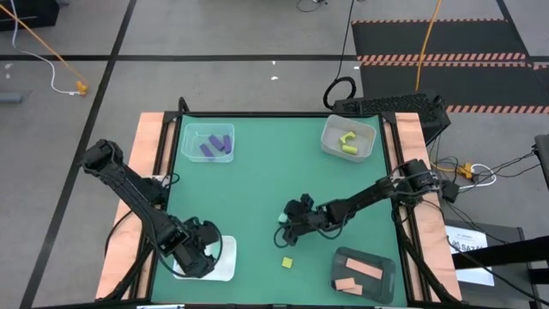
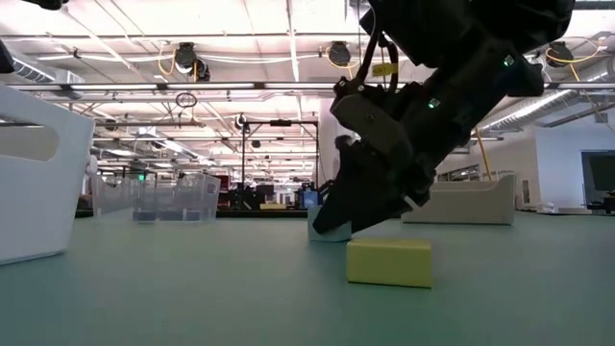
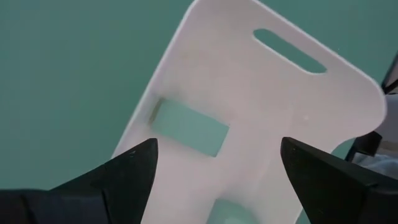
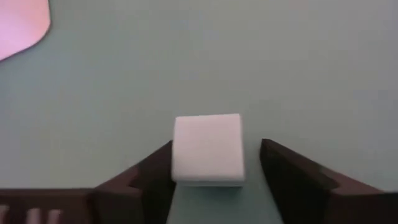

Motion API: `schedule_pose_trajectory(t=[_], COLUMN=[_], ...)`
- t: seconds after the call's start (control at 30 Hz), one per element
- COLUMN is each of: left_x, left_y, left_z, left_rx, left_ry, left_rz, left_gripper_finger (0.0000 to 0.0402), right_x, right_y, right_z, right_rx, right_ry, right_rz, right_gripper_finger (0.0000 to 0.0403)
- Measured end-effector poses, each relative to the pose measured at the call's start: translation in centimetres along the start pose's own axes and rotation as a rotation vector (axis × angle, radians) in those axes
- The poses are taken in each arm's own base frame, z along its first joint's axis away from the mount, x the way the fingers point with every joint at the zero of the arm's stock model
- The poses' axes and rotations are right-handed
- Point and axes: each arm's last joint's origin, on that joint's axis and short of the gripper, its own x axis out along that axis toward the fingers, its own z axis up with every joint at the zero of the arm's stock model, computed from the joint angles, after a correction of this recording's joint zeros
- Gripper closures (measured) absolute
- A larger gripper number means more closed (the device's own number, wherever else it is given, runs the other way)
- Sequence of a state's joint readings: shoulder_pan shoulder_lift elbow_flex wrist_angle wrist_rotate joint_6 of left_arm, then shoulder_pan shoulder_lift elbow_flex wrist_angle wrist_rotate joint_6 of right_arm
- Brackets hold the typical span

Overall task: Sort & place blocks by color
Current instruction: Put the light blue block into the white bin

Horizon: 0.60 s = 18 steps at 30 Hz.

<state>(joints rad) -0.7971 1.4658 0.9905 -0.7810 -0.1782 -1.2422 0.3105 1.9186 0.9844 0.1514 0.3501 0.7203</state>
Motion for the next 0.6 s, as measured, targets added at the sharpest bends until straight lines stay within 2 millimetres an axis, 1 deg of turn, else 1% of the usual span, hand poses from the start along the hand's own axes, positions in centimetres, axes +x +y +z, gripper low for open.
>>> schedule_pose_trajectory(t=[0.17,0.3,0.37,0.47,0.6], left_x=[0.0,0.0,0.0,0.0,0.0], left_y=[-0.3,-0.4,-0.4,-0.4,-0.3], left_z=[0.1,0.1,0.2,0.1,0.2], left_rx=[0.0,-0.026,-0.044,-0.055,-0.046], left_ry=[-0.012,-0.014,-0.014,-0.013,-0.025], left_rz=[-0.032,-0.036,-0.037,-0.036,-0.027], left_gripper_finger=[0.0064,0.0064,0.0064,0.0064,0.0064], right_x=[0.0,-0.2,-0.7,-2.1,-4.3], right_y=[0.0,0.1,0.4,0.8,0.9], right_z=[0.1,0.4,1.0,2.9,5.5], right_rx=[0.004,0.04,0.058,0.087,0.077], right_ry=[-0.003,-0.015,-0.045,-0.133,-0.285], right_rz=[0.007,0.03,0.066,0.13,0.147], right_gripper_finger=[0.0289,0.0288,0.0288,0.0288,0.0288])
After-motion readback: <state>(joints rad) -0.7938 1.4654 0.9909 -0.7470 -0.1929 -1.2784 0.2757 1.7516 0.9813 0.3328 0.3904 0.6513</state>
